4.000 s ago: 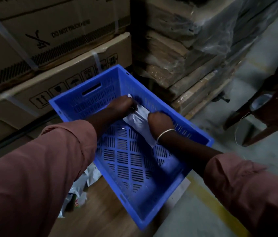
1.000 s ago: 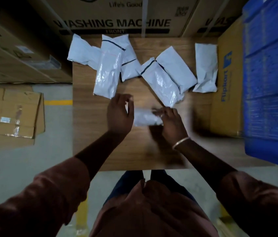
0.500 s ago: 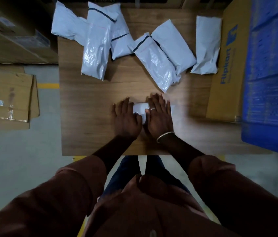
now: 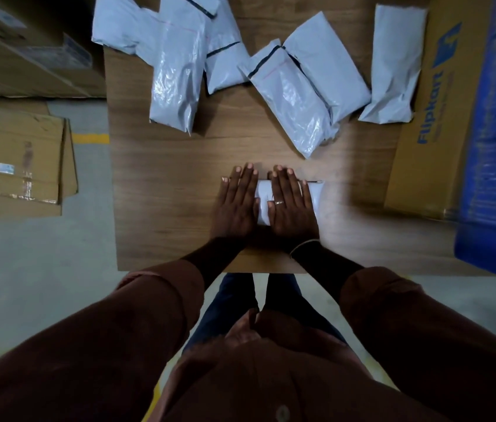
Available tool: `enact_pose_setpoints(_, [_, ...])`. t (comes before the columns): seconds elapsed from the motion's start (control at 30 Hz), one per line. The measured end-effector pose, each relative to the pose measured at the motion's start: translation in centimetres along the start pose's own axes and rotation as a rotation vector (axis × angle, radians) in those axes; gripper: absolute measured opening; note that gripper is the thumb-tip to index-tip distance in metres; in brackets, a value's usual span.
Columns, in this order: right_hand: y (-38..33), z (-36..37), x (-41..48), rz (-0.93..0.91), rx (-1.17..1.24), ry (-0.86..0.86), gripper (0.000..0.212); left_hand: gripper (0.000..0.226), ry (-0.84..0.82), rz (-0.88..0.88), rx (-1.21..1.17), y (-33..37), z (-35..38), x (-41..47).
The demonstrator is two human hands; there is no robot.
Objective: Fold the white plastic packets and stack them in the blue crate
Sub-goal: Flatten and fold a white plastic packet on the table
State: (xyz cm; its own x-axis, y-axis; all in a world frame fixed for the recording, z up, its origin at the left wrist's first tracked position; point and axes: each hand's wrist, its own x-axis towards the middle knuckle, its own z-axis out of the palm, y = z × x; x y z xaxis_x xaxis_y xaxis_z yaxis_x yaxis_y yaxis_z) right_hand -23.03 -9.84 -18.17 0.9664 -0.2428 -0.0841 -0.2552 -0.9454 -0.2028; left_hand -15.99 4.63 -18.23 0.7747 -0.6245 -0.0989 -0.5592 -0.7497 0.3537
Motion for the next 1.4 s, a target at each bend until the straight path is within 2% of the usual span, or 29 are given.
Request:
enact_pose_setpoints(0.5, [0.1,1.2,1.0,0.022,0.021,-0.035,0.061,0.062,-0.022,-0.087,-0.069,0.7,0.7,0.9])
enact_pose_setpoints(0.83, [0.7,-0.9,0.8,-0.005,0.231,-0.046,0.056,0.055,0.059,-0.157,-0.117,2.3,-0.3,1.0])
enact_pose_setpoints(0.93, [1.5,-1.9,0.4,0.083,0.21,0.036,0.053,0.054,0.057,-0.097,-0.086,3.4,-0.4,1.6])
enact_pose_setpoints(1.03, [2.3,-1.1,-0.1,0.146,0.157,0.0,0.058,0.055,0.003,-0.011,-0.069,3.3,1.0,1.8])
enact_pose_setpoints(1.4, [2.8,1.4,0.3,0.161,0.181,-0.001,0.062,0.057,0.058,-0.02,-0.036,2.8,2.7,2.0])
